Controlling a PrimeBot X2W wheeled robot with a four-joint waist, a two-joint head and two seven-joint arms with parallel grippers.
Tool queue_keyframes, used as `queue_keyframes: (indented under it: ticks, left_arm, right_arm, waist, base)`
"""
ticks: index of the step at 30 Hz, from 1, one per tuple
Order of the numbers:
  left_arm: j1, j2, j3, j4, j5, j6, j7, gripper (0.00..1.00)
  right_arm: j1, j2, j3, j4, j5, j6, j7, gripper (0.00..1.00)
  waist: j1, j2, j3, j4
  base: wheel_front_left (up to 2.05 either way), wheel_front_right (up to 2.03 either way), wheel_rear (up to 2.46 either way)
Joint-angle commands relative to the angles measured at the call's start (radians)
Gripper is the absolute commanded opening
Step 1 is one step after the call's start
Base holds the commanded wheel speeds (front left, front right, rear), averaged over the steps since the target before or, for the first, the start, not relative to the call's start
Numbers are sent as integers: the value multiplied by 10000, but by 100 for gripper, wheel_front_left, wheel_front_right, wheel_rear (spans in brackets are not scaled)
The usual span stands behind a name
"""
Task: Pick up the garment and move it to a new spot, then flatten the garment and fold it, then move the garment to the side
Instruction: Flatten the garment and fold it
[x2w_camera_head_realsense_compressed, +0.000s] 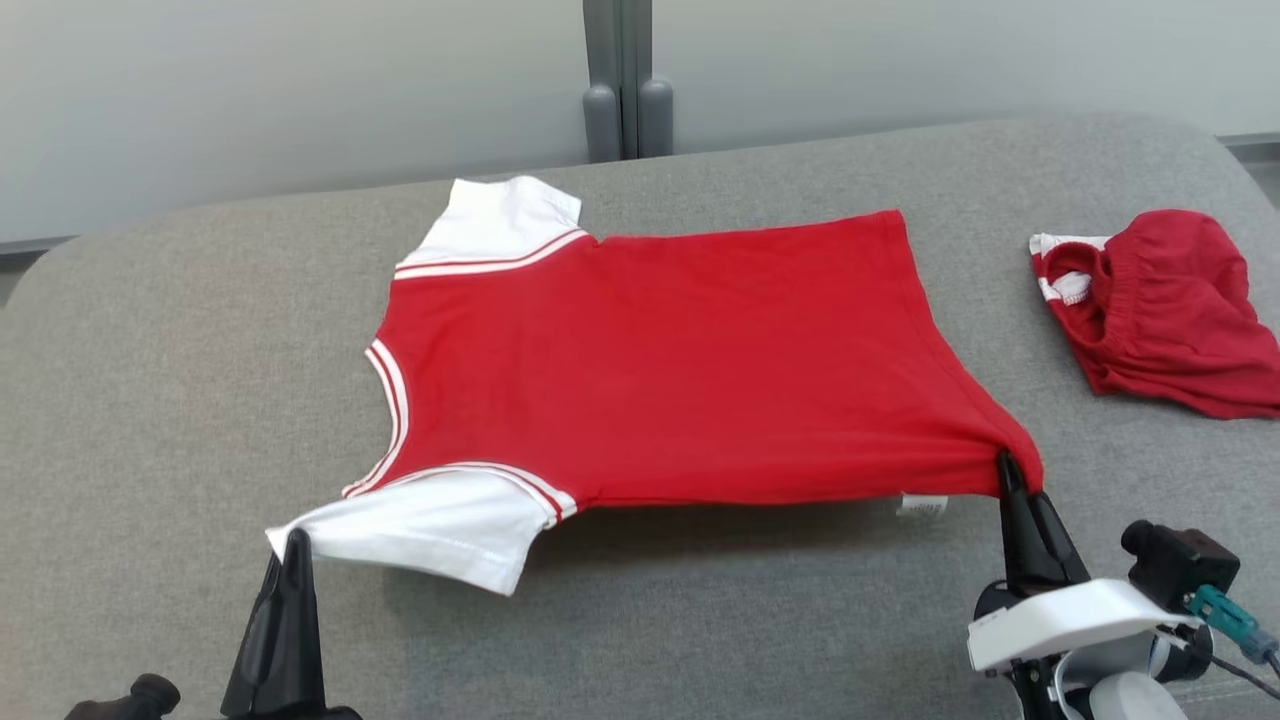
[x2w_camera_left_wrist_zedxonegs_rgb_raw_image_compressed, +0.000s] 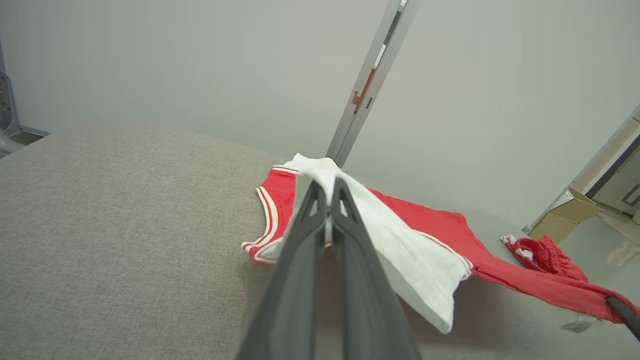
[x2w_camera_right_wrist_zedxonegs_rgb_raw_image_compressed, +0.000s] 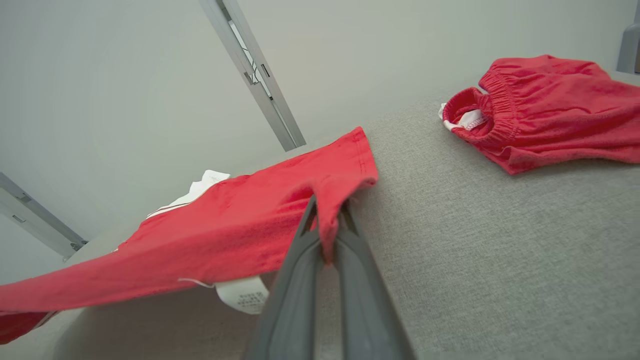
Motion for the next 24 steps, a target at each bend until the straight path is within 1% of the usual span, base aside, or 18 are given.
queue_keyframes:
  ticks: [1,5,11,16,21,24]
  left_arm:
    - [283,105,-1,-131,-108,67,84,0]
    - [547,173,-57,-224,-191,82,356,0]
    - [122,138,-278,415,-227,-21,446,0]
    - [-719,136,-419,1270,-194,-127,363,0]
    - [-1922,337,-596,2185,3,-289,339,0]
    - [-2993,416,-749,3003,178,-382,208,0]
  right_arm:
    - [284,-36,6,-152,58,-15,-29,0]
    - [650,-37,4,-209,159,-15,-27,0]
    - [287,-29,219,684,353,-14,76,0]
    - [-310,-31,331,1779,398,-14,36,0]
    - [-913,-32,400,2252,447,-14,-14,0]
    - [-1310,-34,402,2399,589,-14,-17,0]
  waist:
    - [1,-1,-348,-39]
    - [1,-1,-337,-89]
    - [1,-1,-20,-122]
    - [1,-1,389,-51]
    - [1,-1,785,-1]
    - [1,-1,990,2]
  base:
    - [0,0,0]
    - [0,0,0]
    - [0,0,0]
    - [0,0,0]
    - [0,0,0]
    - [0,0,0]
